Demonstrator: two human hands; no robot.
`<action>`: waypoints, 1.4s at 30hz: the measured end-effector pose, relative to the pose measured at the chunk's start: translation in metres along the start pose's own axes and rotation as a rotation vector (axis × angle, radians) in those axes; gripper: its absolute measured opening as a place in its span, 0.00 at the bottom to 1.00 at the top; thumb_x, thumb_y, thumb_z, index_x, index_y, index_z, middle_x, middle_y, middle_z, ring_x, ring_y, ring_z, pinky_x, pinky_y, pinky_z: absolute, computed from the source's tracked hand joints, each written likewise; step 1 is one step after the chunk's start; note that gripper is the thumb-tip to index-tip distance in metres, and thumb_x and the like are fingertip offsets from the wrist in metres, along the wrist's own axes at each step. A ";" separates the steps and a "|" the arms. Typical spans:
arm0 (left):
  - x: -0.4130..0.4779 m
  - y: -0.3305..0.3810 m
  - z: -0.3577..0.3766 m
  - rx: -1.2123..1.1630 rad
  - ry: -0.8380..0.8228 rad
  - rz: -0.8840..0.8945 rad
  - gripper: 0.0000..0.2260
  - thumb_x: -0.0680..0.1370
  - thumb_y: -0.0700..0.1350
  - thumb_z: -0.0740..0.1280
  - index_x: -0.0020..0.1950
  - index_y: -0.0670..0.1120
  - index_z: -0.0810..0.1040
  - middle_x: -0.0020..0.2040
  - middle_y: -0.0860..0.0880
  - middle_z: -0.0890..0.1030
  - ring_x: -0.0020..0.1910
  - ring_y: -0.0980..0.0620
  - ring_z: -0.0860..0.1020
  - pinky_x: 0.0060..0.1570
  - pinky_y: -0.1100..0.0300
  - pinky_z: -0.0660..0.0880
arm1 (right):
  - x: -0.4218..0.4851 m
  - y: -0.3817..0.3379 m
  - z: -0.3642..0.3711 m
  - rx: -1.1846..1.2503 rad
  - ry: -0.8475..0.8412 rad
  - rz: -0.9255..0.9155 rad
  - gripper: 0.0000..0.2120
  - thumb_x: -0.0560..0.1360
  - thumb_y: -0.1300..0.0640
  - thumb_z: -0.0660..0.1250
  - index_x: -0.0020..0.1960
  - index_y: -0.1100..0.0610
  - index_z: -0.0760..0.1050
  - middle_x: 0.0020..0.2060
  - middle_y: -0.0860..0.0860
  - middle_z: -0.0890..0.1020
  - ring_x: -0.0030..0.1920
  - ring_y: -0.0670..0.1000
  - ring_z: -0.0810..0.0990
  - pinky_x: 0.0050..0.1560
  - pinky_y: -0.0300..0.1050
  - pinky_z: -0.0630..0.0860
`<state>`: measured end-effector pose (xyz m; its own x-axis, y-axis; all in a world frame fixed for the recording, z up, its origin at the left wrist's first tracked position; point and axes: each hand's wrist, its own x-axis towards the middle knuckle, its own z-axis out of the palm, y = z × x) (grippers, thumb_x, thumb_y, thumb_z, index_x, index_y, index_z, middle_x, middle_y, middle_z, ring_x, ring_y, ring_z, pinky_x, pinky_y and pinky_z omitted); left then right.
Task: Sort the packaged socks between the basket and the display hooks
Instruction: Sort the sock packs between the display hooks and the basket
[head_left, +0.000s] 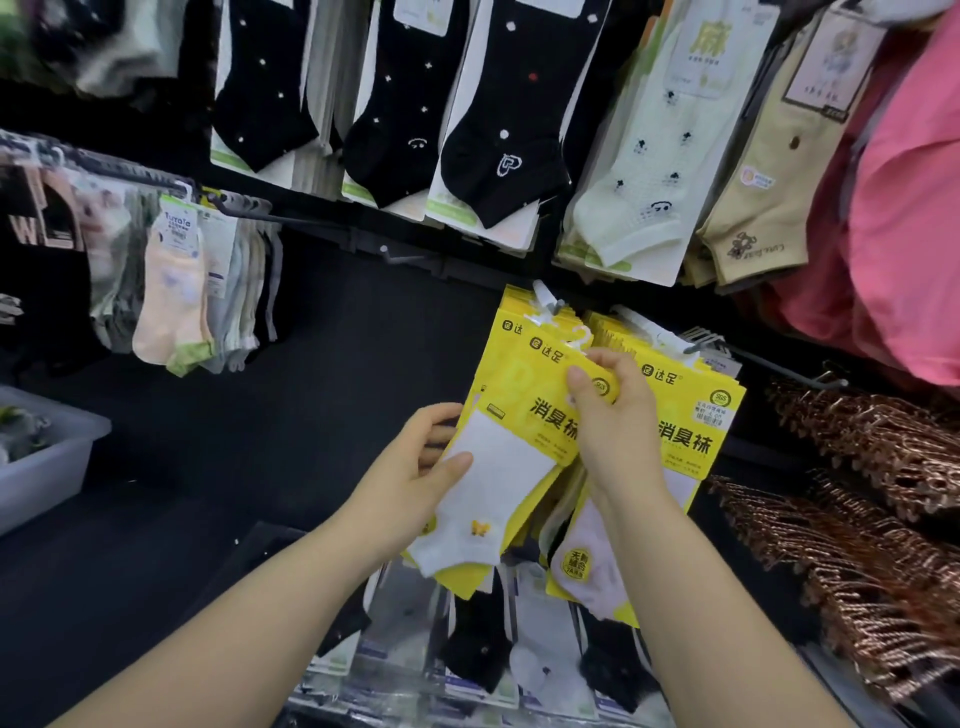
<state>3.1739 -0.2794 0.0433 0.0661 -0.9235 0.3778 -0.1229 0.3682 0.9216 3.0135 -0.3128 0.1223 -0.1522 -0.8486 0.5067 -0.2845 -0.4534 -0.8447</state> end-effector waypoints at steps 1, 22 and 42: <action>0.001 0.000 0.000 0.020 -0.018 0.002 0.16 0.80 0.41 0.64 0.60 0.62 0.71 0.56 0.58 0.78 0.49 0.67 0.77 0.46 0.76 0.72 | 0.004 -0.002 -0.001 -0.017 0.008 -0.006 0.07 0.79 0.54 0.62 0.47 0.41 0.71 0.34 0.41 0.75 0.26 0.40 0.71 0.23 0.27 0.65; 0.003 -0.009 0.006 0.116 -0.089 -0.120 0.23 0.80 0.43 0.63 0.75 0.53 0.64 0.71 0.55 0.70 0.71 0.52 0.68 0.67 0.50 0.69 | -0.007 0.006 0.019 -0.355 -0.080 -0.161 0.37 0.77 0.60 0.65 0.77 0.51 0.45 0.75 0.48 0.53 0.72 0.45 0.56 0.60 0.29 0.53; -0.099 -0.087 -0.024 0.208 -0.192 -0.366 0.11 0.80 0.37 0.63 0.59 0.49 0.78 0.55 0.55 0.81 0.55 0.62 0.77 0.49 0.76 0.70 | -0.135 0.139 0.023 -0.406 -0.610 0.242 0.20 0.75 0.61 0.67 0.63 0.50 0.67 0.62 0.51 0.66 0.61 0.51 0.70 0.62 0.47 0.70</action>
<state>3.2015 -0.2172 -0.0723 -0.0400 -0.9991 -0.0109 -0.3231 0.0026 0.9464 3.0161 -0.2681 -0.0676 0.2608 -0.9649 0.0312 -0.6526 -0.2001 -0.7308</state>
